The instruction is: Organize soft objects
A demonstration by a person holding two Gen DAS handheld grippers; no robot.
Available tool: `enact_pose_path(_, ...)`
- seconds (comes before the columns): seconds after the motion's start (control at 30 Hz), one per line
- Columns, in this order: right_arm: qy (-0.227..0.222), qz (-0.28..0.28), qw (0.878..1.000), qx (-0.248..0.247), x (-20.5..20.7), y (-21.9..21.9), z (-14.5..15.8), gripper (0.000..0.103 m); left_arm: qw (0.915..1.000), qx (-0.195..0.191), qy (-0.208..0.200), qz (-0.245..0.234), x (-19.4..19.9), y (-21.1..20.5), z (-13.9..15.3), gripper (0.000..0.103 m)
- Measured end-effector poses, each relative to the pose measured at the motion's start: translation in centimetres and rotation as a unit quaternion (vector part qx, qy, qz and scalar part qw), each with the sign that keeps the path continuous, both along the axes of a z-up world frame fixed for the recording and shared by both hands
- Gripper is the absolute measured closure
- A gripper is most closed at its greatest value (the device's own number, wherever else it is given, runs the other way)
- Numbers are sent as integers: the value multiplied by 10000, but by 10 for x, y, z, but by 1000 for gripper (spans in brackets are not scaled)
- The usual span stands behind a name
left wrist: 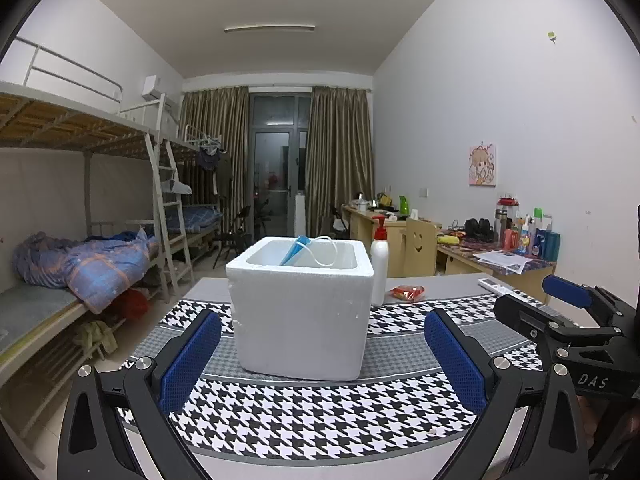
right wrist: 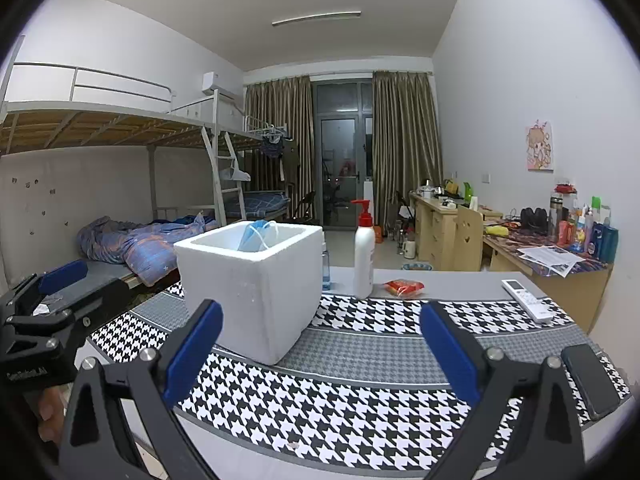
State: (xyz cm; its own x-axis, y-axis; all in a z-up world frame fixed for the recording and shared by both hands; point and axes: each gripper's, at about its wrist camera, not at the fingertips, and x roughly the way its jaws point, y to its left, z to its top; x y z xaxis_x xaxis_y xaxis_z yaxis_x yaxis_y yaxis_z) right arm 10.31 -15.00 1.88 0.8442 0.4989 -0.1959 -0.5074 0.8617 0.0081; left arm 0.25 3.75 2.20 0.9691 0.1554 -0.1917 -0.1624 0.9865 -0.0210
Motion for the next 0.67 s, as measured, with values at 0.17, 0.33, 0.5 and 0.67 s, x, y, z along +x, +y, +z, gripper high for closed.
enact_pose_path(0.17, 8, -43, 10000, 43, -3, -4, 0, 3, 10000, 2, 5, 0, -3, -1, -2, 1)
enact_pose_path(0.33, 12, -55, 10000, 44, -6, -7, -2, 3, 10000, 13, 27, -29, -6, -3, -4, 1)
enact_pose_path(0.5, 23, -63, 10000, 37, -7, -8, -3, 3, 10000, 9, 43, -30, -5, -3, -4, 1)
enact_pose_path(0.67, 33, -69, 10000, 31, -7, -9, -4, 3, 10000, 8, 73, -51, -4, -4, -5, 1)
